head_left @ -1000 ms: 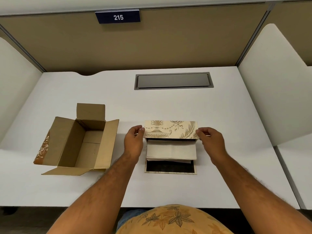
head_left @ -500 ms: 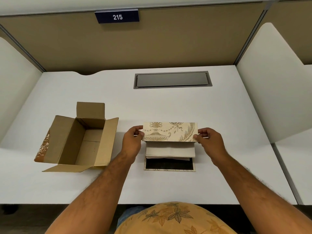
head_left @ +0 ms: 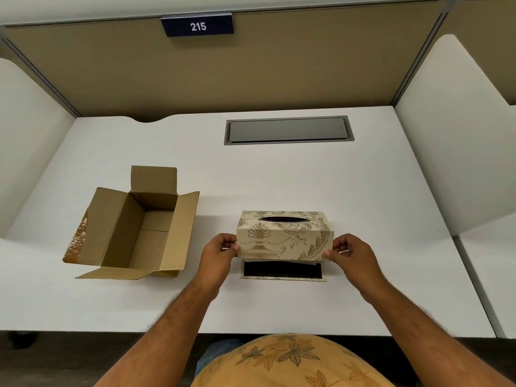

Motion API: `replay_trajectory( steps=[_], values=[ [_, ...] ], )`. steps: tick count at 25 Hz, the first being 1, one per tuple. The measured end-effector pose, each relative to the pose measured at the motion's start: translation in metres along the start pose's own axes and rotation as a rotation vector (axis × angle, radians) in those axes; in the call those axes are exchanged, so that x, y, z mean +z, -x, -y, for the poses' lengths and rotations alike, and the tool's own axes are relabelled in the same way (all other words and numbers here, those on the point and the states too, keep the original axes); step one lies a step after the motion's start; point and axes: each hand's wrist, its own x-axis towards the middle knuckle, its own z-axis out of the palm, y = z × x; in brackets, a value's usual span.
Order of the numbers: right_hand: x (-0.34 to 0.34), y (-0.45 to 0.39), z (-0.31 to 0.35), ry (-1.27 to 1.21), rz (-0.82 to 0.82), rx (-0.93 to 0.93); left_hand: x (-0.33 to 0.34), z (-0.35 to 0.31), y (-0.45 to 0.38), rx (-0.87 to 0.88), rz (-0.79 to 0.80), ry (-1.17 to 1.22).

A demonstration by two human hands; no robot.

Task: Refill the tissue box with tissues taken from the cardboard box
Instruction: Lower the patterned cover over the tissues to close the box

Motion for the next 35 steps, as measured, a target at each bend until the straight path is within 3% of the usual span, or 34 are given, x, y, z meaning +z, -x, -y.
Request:
replay_trajectory(
  steps=[9,17,30,35],
  values=[
    [0.001,0.011,-0.030,0.158,0.087,0.013,0.000,0.033,0.016,-0.077,0.043,-0.075],
    [0.012,0.012,-0.045,0.387,0.125,-0.008,0.004,0.052,0.012,-0.113,0.070,-0.297],
    [0.013,0.014,-0.051,0.409,0.131,0.009,0.004,0.057,0.013,-0.088,0.072,-0.340],
    [0.015,0.023,-0.042,0.407,0.095,0.045,-0.007,0.050,0.015,-0.064,0.158,-0.338]
  ],
)
